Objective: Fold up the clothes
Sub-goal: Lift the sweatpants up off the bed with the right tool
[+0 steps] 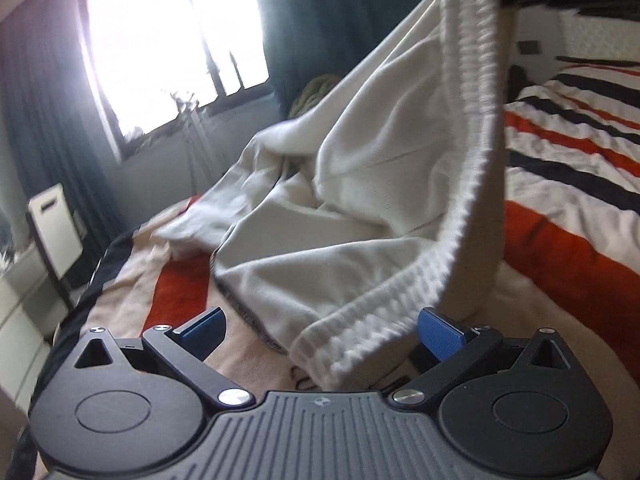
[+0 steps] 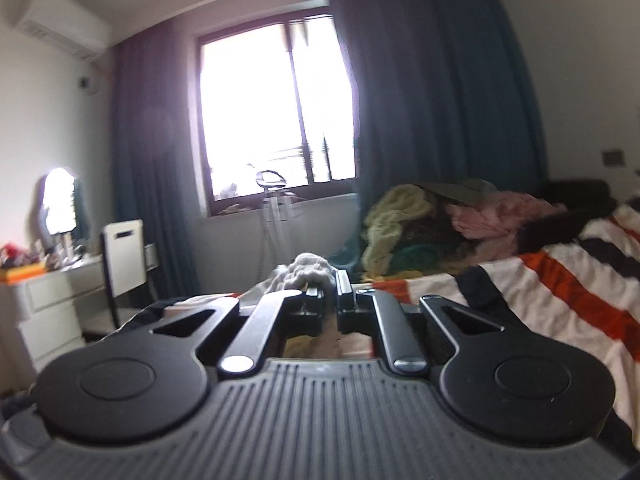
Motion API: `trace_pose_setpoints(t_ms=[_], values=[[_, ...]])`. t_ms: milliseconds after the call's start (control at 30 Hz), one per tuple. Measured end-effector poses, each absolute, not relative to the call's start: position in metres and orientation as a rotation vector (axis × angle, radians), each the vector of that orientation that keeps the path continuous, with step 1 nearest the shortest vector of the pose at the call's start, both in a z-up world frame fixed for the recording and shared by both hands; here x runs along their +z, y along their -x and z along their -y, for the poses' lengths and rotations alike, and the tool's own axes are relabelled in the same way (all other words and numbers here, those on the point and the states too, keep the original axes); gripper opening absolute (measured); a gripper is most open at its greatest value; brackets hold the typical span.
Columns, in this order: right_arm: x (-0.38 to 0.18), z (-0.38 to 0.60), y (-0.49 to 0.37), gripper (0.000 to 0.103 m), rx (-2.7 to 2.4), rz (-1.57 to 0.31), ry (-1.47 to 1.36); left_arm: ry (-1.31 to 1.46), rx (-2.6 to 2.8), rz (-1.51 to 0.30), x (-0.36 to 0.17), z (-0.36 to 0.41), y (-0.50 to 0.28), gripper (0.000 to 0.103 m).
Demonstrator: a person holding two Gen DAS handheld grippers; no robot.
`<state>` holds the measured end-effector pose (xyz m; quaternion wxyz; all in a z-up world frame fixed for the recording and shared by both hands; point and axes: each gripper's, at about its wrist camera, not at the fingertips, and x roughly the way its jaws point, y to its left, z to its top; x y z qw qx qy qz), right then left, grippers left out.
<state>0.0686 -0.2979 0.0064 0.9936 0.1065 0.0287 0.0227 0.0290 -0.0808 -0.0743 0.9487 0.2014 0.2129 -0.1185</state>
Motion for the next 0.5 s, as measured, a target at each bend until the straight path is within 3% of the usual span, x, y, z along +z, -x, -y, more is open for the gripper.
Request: trace_pose_setpoints(t_ms=[267, 500], values=[[-0.003, 0.31, -0.075, 0.01, -0.017, -0.073, -0.271, -0.625, -0.058, -0.393, -0.105, 0.097, -0.052, 0.103], [-0.005, 0.298, -0.071, 0.01, 0.008, -0.087, -0.18, -0.39, 0.235, -0.371, -0.077, 0.04, -0.077, 0.103]])
